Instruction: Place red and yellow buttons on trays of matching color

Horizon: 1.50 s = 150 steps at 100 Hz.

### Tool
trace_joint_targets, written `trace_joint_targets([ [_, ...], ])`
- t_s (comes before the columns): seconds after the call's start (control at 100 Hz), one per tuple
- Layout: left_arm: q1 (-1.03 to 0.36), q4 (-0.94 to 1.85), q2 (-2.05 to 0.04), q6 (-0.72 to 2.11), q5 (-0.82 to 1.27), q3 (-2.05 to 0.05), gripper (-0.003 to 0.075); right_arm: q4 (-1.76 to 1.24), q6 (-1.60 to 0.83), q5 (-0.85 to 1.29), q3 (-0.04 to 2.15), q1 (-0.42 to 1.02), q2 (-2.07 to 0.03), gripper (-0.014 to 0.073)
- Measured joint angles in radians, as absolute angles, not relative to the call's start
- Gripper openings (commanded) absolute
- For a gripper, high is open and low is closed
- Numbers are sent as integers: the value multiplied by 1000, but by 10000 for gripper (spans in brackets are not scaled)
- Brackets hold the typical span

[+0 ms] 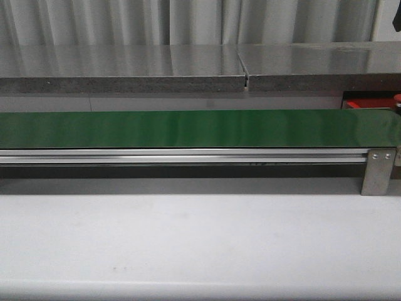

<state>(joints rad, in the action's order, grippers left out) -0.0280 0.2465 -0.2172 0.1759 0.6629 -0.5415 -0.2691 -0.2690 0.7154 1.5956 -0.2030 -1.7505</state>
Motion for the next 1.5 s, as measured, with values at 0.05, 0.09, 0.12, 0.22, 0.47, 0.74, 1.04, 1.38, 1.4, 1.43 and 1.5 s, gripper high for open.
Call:
trace_joint_targets([
  [0.05,-28,247,-217,176,663,-541,-20,-269,-271,708,1575,-194,-1726,542],
  [0.09,-28,247,-217,176,663,-541,-20,-269,-276,700,1557,-183,-1705,542],
  [0.12,-28,247,-217,176,663,-541,-20,-269,-280,698,1545,-177,-1693,542],
  [0.22,-28,247,-217,176,663,-541,-20,-267,-289,694,1504,-146,-1651,542],
  [0.47,-28,247,-217,176,663,-541,-20,-267,-304,690,1412,-52,-1585,542],
  [0.74,-28,247,-217,176,663,-541,-20,-267,-304,690,1346,26,-1576,272],
  [1.04,-28,247,-217,176,663,-541,-20,-267,-304,652,1225,47,-1514,-118],
  [1.38,-28,247,-217,176,663,-541,-20,-267,-304,533,958,47,-1227,-118],
  [1.4,-28,247,-217,176,663,-541,-20,-267,-304,525,940,47,-1205,-118],
  [1.43,-28,247,-217,176,663,-541,-20,-267,-304,515,915,47,-1175,-118],
  [1.5,-28,247,-217,176,663,-541,-20,-267,-304,486,853,47,-1100,-118],
])
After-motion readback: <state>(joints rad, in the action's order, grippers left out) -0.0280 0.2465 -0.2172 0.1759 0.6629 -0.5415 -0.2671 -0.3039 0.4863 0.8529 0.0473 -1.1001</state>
